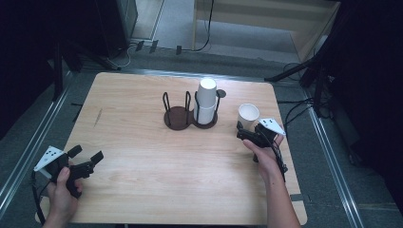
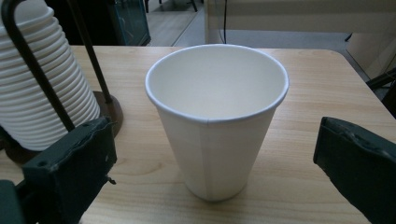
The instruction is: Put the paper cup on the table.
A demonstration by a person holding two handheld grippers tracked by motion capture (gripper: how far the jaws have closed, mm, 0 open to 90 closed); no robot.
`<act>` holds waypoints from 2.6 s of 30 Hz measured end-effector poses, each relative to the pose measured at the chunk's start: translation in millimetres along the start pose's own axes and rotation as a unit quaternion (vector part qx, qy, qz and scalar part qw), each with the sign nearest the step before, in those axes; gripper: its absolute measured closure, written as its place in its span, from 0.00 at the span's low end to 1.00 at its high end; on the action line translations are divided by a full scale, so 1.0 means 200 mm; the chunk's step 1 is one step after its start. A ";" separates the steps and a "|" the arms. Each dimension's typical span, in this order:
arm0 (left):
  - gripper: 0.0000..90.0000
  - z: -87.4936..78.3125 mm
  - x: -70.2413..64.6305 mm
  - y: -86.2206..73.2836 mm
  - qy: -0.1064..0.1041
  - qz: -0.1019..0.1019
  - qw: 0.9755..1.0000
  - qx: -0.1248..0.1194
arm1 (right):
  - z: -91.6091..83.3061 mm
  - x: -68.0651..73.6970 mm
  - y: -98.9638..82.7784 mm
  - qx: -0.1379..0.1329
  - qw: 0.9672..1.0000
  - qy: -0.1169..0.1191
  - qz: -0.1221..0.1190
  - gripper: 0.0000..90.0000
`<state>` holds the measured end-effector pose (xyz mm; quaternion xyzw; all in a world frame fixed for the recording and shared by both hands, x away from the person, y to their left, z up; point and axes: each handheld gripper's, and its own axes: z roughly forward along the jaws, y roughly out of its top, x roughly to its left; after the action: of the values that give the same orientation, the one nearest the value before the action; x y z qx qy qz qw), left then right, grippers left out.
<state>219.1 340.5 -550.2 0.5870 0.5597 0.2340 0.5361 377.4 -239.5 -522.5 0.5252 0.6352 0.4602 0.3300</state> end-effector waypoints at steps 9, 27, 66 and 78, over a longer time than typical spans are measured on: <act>0.00 0.00 0.00 0.00 0.000 0.000 1.000 0.000 | -0.13 -0.01 -0.01 -0.011 1.000 0.009 -0.005 0.00; 0.00 0.00 -0.01 0.00 0.002 0.003 1.000 0.002 | -0.38 -0.08 -0.09 -0.040 0.999 0.022 0.004 0.00; 0.00 0.00 -0.02 -0.01 0.009 0.008 1.000 0.003 | -0.80 -0.31 -0.41 0.003 0.999 -0.019 0.050 0.13; 0.00 0.00 -0.02 -0.02 0.007 0.008 1.000 0.007 | -0.80 -0.28 -0.42 0.016 0.997 -0.068 0.043 0.13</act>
<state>216.7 335.9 -551.4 0.5934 0.5608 0.2383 0.5260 214.9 -334.7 -545.7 0.5875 0.5955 0.4268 0.3435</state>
